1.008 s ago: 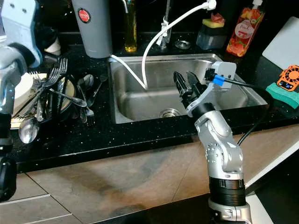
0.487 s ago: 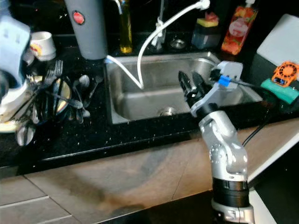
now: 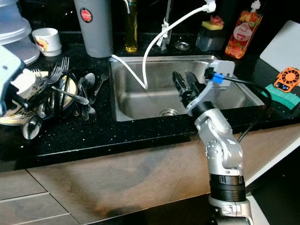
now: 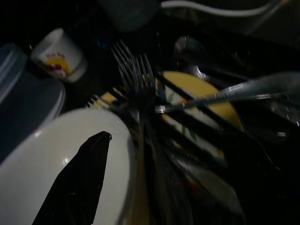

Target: Kitchen organization

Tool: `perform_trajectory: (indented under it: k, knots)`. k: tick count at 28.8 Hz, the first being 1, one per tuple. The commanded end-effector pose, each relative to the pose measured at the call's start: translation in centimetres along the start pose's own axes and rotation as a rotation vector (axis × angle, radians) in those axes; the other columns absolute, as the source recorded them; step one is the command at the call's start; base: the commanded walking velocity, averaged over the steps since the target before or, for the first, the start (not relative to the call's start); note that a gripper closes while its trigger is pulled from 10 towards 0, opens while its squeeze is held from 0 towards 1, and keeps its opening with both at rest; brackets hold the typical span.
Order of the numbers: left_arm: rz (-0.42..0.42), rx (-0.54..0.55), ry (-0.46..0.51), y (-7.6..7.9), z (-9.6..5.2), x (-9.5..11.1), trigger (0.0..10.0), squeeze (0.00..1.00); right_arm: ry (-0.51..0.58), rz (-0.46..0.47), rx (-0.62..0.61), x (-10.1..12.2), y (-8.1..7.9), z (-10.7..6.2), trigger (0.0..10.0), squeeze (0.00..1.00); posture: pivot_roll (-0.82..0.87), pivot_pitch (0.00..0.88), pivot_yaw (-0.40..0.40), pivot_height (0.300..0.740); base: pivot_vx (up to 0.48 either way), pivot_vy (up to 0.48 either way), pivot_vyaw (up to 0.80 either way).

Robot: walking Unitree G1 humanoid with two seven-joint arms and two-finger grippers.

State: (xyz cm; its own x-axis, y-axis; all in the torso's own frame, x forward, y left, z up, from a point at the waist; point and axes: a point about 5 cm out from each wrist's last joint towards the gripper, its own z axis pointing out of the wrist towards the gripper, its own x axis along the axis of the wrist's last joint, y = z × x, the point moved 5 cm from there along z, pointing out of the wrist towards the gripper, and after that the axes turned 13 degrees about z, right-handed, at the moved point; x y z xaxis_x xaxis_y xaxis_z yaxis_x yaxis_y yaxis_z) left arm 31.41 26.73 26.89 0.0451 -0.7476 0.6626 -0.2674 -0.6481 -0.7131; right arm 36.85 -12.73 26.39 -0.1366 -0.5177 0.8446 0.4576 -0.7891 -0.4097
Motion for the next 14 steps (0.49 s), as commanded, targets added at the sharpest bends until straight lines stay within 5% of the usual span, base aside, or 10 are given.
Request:
perform_trajectory:
  k: [1,9,12,13,14]
  knots:
    - [0.033,-0.025,-0.058,0.5,-0.9,-0.9,10.0,0.00,-0.007,0.007,-0.010,-0.2,0.4,-0.1,10.0,0.00,0.16,0.048,-0.085,0.740,0.000,0.000,0.00]
    - [0.001,0.033,-0.182,-0.5,-1.2,-3.9,10.0,0.00,-0.013,0.012,-0.010,-0.4,0.4,-0.1,10.0,0.00,0.16,0.054,-0.091,0.740,0.000,0.000,0.00]
    - [-0.016,0.064,-0.197,-1.1,-0.2,-4.5,10.0,0.00,-0.008,0.014,-0.009,-0.3,0.4,0.0,10.0,0.00,0.16,0.051,-0.088,0.740,0.000,0.000,0.00]
    - [-0.025,0.050,-0.184,-0.9,0.4,-4.2,8.2,0.00,-0.005,0.012,-0.012,-0.3,0.4,0.0,10.0,0.00,0.15,0.047,-0.082,0.740,0.000,0.000,0.00]
    - [-0.027,0.046,-0.180,-0.8,0.6,-4.2,8.2,0.00,-0.004,0.012,-0.012,-0.3,0.4,0.0,10.0,0.00,0.15,0.047,-0.082,0.740,0.000,0.000,0.00]
